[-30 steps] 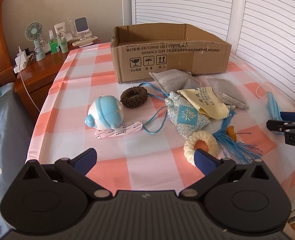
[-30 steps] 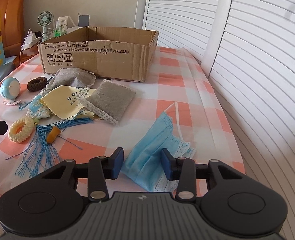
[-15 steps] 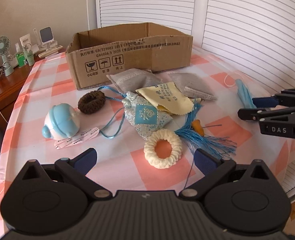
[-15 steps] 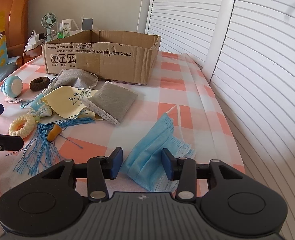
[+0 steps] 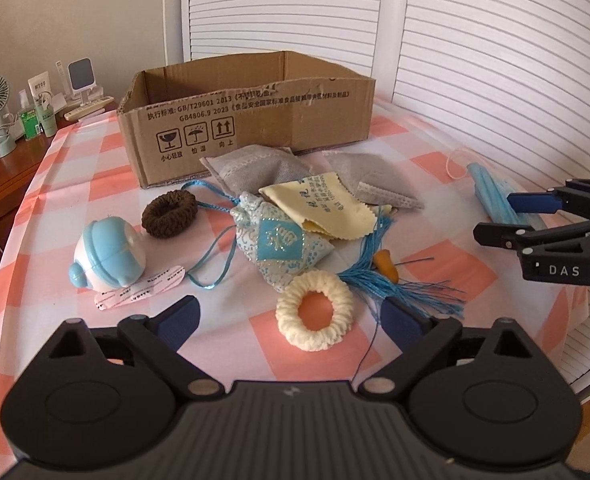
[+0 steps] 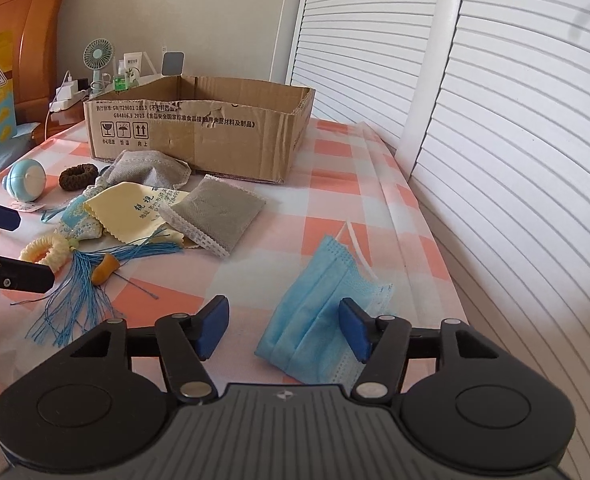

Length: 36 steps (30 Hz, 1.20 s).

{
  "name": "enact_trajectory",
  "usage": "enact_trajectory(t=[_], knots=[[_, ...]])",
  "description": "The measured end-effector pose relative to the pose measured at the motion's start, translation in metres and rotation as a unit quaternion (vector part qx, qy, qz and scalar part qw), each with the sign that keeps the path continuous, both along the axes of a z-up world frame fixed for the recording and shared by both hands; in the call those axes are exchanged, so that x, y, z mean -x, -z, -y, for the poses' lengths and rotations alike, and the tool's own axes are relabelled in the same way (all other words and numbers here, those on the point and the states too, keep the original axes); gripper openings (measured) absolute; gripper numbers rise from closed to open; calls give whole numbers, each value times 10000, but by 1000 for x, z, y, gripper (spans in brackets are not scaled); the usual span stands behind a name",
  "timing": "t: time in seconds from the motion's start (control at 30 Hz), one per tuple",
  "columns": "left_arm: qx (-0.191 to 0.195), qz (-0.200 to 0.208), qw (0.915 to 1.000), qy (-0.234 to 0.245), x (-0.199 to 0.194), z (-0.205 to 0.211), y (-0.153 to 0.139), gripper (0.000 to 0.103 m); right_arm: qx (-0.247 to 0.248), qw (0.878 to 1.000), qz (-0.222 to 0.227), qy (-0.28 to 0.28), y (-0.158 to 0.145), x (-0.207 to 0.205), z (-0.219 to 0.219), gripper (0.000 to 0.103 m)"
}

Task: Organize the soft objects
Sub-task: 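Close the right gripper on the blue mask while the left gripper grasps the cream ring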

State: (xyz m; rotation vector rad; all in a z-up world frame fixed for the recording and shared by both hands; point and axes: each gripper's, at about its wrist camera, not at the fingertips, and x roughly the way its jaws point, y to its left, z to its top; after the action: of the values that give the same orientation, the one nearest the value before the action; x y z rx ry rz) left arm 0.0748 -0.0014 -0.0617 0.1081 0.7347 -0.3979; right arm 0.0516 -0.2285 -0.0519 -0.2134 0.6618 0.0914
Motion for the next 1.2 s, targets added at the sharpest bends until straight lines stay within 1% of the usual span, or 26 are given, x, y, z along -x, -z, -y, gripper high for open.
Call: enact_trajectory(t=[0.07, 0.1, 0.13, 0.17, 0.2, 0.27, 0.3, 0.37, 0.47, 0.57, 0.7, 0.77, 0.87, 0.93, 1.0, 1.07, 1.1, 1.17, 1.2], knots=[[-21, 29, 9999, 110, 0, 0, -3, 74, 20, 10000, 13, 36, -2, 1, 1, 69], [-59, 41, 9998, 181, 0, 1, -3, 72, 15, 10000, 7, 53, -2, 2, 3, 70], [-104, 61, 9997, 234, 0, 2, -3, 70, -6, 10000, 15, 61, -3, 3, 3, 74], [-144, 73, 9995, 266, -1, 3, -3, 65, -39, 10000, 24, 71, -4, 4, 4, 77], [-172, 59, 9994, 308, -1, 3, -2, 57, -78, 9999, 33, 86, -5, 5, 5, 79], [-181, -28, 9991, 395, -4, 5, 1, 47, -188, 9997, 63, 113, -9, 8, 7, 83], [-139, -59, 9990, 427, -4, 5, 2, 43, -238, 9996, 76, 137, -11, 9, 8, 84], [-74, -36, 9989, 466, -3, 5, 2, 38, -294, 9993, 112, 177, -14, 11, 11, 86], [-52, -23, 9988, 483, -1, 7, 2, 37, -328, 9989, 105, 319, -17, 13, 16, 92], [-84, -11, 9987, 498, 2, 6, 1, 37, -467, 9975, -122, 508, -14, 10, 24, 96], [-81, -10, 9990, 446, 5, 2, 0, 37, -807, 9927, -565, 694, -5, -1, 32, 96], [-75, -10, 9992, 404, 6, 0, 0, 37, -899, 9896, -733, 850, 0, -8, 34, 96], [-71, -19, 9993, 376, 6, -1, 0, 37, -983, 9882, -797, 858, 1, -17, 32, 97], [-85, -24, 9993, 374, 5, 0, 0, 37, -1031, 9884, -810, 762, 2, -24, 30, 97], [-99, -22, 9993, 370, 4, 1, 0, 37, -980, 9893, -810, 721, 1, -30, 26, 96], [-105, -29, 9993, 355, 3, 2, 0, 37, -806, 9907, -782, 769, 1, -34, 23, 88], [-111, -32, 9993, 350, 2, 2, 0, 37, -723, 9909, -786, 814, 1, -35, 23, 86], [-119, -30, 9993, 359, 2, 3, 0, 37, -694, 9909, -767, 864, 0, -35, 26, 76], [-123, -32, 9993, 361, 2, 3, 0, 37, -688, 9907, -763, 894, -1, -34, 28, 73]])
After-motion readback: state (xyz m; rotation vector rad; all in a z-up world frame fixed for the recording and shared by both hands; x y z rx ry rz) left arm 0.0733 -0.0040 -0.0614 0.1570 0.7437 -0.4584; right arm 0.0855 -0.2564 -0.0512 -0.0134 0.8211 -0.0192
